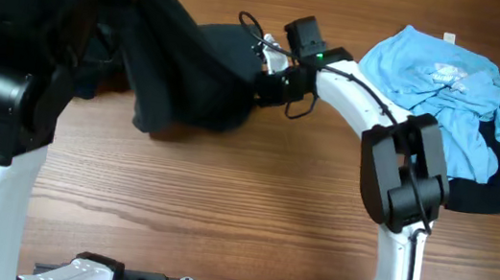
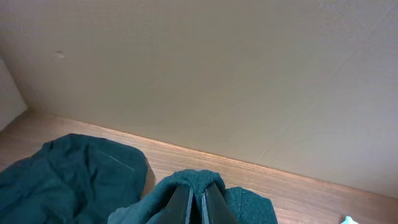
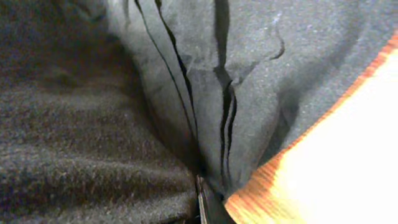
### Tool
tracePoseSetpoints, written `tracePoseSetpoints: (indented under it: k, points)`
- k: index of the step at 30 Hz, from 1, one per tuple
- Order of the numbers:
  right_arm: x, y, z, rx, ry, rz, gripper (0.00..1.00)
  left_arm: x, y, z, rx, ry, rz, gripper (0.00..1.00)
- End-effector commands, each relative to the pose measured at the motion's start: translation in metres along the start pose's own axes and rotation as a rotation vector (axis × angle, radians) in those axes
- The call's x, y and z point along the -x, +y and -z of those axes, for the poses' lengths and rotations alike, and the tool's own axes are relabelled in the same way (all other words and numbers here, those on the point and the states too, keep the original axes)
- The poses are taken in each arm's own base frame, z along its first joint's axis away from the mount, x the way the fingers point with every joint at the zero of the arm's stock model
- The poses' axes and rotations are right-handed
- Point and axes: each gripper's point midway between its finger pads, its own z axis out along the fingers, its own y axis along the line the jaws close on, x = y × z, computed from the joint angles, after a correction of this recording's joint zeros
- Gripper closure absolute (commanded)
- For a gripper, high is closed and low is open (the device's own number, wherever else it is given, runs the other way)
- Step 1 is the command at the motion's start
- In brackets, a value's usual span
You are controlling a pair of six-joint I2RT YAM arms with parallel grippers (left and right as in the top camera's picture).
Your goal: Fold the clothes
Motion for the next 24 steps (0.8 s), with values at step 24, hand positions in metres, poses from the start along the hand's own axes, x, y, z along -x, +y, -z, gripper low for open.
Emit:
tracePoseSetpoints:
  k: [24]
  points:
    - [0.067, 0.058, 0.19, -0.394, -0.241, 0.276, 0.96, 0.006, 0.0, 0.004, -0.001, -0.017, -0.009, 0.96]
